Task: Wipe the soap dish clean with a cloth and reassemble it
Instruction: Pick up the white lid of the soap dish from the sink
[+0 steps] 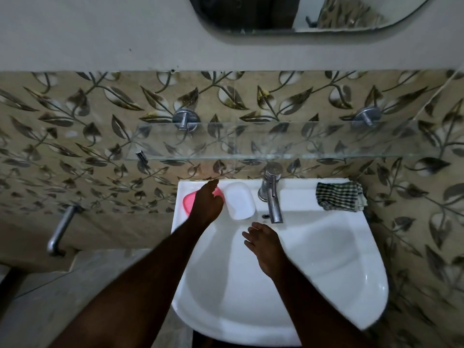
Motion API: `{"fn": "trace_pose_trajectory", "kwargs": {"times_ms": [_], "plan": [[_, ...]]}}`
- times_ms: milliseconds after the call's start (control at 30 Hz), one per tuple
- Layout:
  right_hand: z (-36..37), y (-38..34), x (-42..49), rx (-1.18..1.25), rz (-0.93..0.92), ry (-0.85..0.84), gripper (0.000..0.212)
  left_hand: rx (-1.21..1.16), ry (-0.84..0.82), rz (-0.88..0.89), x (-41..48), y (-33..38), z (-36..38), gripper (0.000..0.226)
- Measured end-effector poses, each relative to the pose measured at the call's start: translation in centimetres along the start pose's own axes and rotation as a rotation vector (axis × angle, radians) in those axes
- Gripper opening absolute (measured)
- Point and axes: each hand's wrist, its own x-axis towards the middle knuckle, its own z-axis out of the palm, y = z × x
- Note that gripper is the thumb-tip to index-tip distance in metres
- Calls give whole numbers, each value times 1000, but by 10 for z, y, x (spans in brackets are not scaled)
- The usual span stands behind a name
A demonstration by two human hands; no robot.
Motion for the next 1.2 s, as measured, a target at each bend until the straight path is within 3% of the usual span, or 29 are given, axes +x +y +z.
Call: {"fn": "trace_pose_trajectory", "kwargs": {"times_ms": [100,200,300,467,600,800,1067,1200], "plan": [[1,-7,-5,-248,-33,47,11,124,-7,114,-8,-5,-4,49],[10,-20,-8,-293,-81,48,17,191,44,174,-13,-5,-6,35],[19,-36,-17,-323,-138,62,13,163,60,55,-15,-14,2,20],[12,-38,-28,-385,-119,94,14,-397,-167,-428,-27,-26,28,27],[0,-32,-33,-396,-112,115,11,-666,-215,-520,-28,-36,42,26],[-4,-47,-34,-544,-149,56,13,-894,-170,-533,-30,-36,43,2],[-3,-81,-27,-817,-375,-70,28,-888,-178,-350,-61,-36,17,31],[10,-92,-23,-876,-451,-153,36,-903,-165,-267,-74,-25,3,33]]}}
